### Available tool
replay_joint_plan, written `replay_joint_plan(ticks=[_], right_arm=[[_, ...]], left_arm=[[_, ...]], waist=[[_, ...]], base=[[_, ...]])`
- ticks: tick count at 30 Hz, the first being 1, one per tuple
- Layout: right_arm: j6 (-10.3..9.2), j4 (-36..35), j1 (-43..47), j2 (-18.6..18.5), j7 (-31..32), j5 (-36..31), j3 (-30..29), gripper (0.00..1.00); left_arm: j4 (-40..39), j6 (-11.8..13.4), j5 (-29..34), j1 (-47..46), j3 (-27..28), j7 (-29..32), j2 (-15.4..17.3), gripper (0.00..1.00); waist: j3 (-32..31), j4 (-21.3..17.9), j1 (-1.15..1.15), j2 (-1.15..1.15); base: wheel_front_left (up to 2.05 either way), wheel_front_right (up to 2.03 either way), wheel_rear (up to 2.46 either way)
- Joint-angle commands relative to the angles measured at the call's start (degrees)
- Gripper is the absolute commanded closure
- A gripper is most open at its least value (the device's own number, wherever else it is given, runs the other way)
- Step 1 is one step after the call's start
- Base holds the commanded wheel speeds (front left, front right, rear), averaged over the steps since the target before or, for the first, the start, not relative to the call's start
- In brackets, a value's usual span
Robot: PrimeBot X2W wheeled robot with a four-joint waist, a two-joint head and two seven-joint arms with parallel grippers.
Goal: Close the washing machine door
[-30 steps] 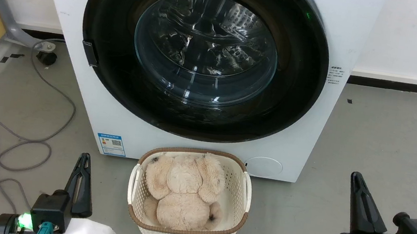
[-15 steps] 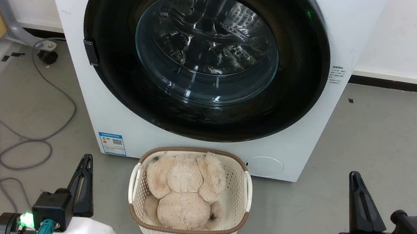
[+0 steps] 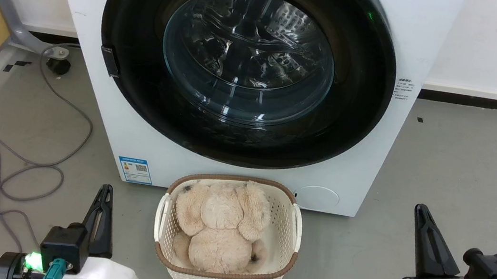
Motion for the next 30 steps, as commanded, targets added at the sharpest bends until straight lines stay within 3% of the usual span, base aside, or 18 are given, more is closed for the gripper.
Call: replay_joint_plan(ticks=[1, 30], right_arm=[[-0.02, -0.52, 1.25, 0.13, 0.24, -0.51, 0.06, 1.00], [-0.03, -2.61, 2.20, 0.22, 3.65, -3.23, 0.15, 1.00]], left_arm=[[-0.23, -0.30, 0.32, -0.46, 0.19, 0.24, 0.02, 1.00], [-0.72, -2.18, 0.82, -0.81, 0.44, 3.63, 0.02, 1.00]], waist=[[0.01, 0.02, 0.00, 0.00], [0.35, 0.51, 0.00, 0.00]], base=[[0.00, 0.00, 0.00], [0.00, 0.00, 0.00]])
